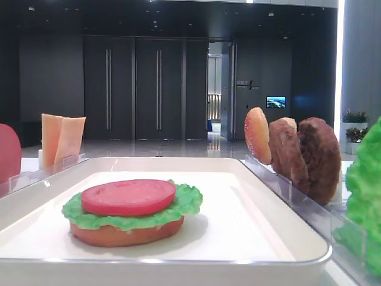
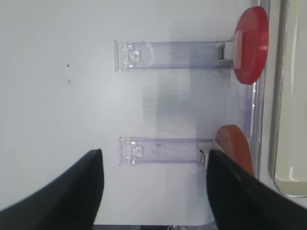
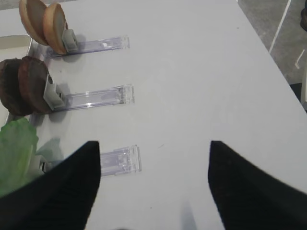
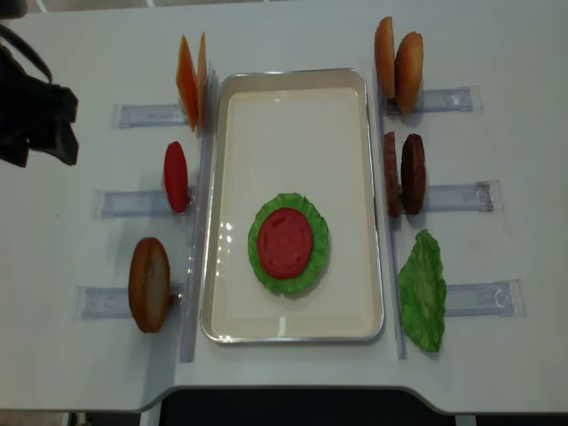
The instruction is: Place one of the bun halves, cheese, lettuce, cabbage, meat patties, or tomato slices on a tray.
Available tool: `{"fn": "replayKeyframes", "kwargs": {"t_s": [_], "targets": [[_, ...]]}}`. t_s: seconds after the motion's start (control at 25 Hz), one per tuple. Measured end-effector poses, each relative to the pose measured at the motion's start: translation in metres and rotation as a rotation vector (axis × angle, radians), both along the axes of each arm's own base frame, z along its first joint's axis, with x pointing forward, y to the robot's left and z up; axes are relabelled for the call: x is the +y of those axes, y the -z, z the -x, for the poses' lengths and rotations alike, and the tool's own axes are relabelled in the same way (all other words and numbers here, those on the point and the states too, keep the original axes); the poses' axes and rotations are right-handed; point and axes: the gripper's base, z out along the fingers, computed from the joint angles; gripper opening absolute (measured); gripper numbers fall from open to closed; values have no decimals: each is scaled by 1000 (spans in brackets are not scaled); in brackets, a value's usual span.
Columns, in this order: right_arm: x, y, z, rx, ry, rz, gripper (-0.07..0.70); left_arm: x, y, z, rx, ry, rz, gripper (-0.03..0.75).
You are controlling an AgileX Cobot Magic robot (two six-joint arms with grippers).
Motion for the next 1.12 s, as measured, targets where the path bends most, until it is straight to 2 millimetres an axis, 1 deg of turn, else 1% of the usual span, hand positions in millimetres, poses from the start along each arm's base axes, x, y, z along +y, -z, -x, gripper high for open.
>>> {"fn": "replayKeyframes", "kwargs": {"t_s": [0.12, 0.32, 0.48, 0.6, 0.76, 1.0, 1.12], "targets": [[0, 0, 0, 0, 0, 0, 458, 1, -8, 29, -48, 7, -2, 512], [0, 0, 0, 0, 0, 0, 458, 2, -21, 87, -163, 11, -2, 512], [0, 0, 0, 0, 0, 0, 458, 3, -24, 129, -267, 21, -5, 512], [0, 0, 0, 0, 0, 0, 458, 3, -18, 157, -326, 35, -3, 512], [0, 0, 0, 0, 0, 0, 454, 4, -3, 186, -383, 39, -3, 512], [0, 0, 0, 0, 0, 0, 445, 4, 21, 220, -464, 40, -2, 512], [0, 0, 0, 0, 0, 0, 445, 5, 31, 232, -503, 40, -1, 512]]}}
